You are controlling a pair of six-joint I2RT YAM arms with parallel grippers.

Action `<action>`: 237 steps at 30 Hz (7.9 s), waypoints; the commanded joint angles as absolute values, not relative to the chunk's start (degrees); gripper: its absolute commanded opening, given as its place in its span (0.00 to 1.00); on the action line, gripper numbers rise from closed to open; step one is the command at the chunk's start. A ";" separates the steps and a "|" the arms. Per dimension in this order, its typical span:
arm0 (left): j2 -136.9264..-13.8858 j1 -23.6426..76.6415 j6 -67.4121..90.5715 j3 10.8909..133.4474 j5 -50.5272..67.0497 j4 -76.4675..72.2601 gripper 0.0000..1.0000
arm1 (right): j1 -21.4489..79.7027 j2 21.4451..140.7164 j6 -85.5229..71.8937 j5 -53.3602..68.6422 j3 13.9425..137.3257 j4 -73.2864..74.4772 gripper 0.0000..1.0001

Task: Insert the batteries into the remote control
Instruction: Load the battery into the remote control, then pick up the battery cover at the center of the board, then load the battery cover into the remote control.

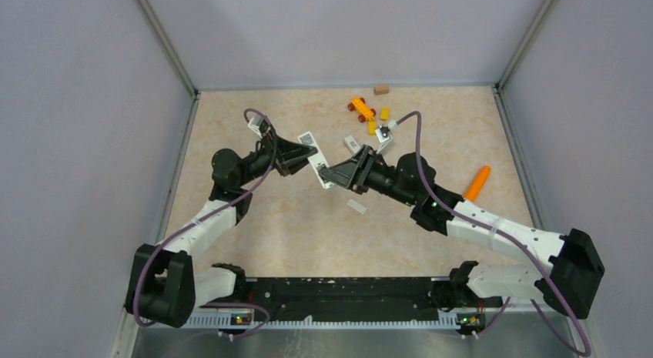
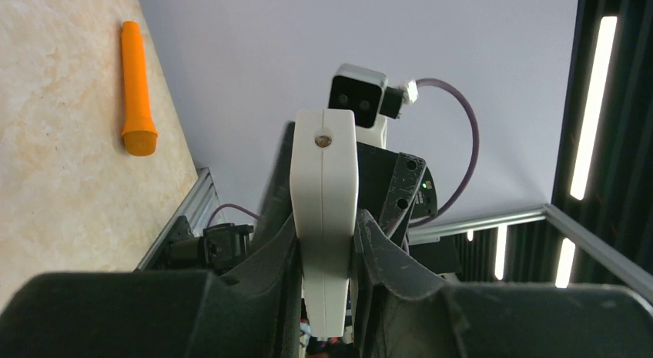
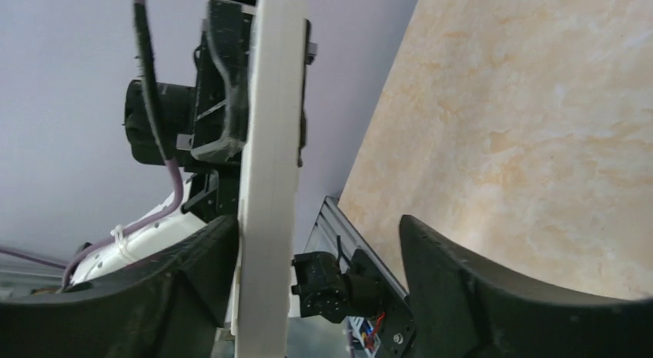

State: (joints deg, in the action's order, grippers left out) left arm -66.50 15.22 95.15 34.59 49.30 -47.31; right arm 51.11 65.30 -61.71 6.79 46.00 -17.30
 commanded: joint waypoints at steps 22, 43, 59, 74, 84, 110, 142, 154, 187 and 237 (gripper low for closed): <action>-60.25 14.94 72.42 42.15 51.31 -30.76 0.00 | 47.39 64.55 -44.88 18.24 49.18 -12.49 0.50; -55.48 11.49 57.44 40.75 39.03 -7.69 0.00 | 46.40 62.86 -33.95 10.28 51.73 0.68 0.71; -52.89 5.84 52.05 36.46 29.52 3.42 0.00 | 44.59 83.59 -3.66 -4.28 56.56 22.29 0.76; -55.24 4.32 51.94 36.97 31.68 2.48 0.00 | 44.60 99.14 4.33 3.31 64.77 30.13 0.56; -55.97 3.88 52.38 36.99 32.42 1.60 0.00 | 44.65 102.56 4.92 3.07 66.81 31.98 0.55; -55.66 3.16 52.35 35.73 34.97 0.44 0.00 | 44.67 103.93 2.79 0.99 68.63 34.11 0.20; -51.80 10.34 53.55 17.51 27.54 -42.73 0.00 | 55.87 81.05 -13.10 3.24 72.33 24.87 0.21; -48.99 11.24 52.76 17.72 27.38 -41.06 0.00 | 60.11 88.16 -15.69 0.26 80.38 29.51 0.21; -50.81 11.24 52.73 20.52 31.81 -38.06 0.00 | 60.61 91.90 -14.86 -2.99 82.20 29.66 0.21; -50.19 10.24 68.93 22.96 35.50 -37.62 0.00 | 58.88 94.35 -28.34 -5.07 83.82 29.76 0.36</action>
State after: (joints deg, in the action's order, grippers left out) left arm -51.92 9.82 62.30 19.07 31.20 -31.66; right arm 59.48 95.31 -25.58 -4.03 84.42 35.24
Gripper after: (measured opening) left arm 0.267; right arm 0.363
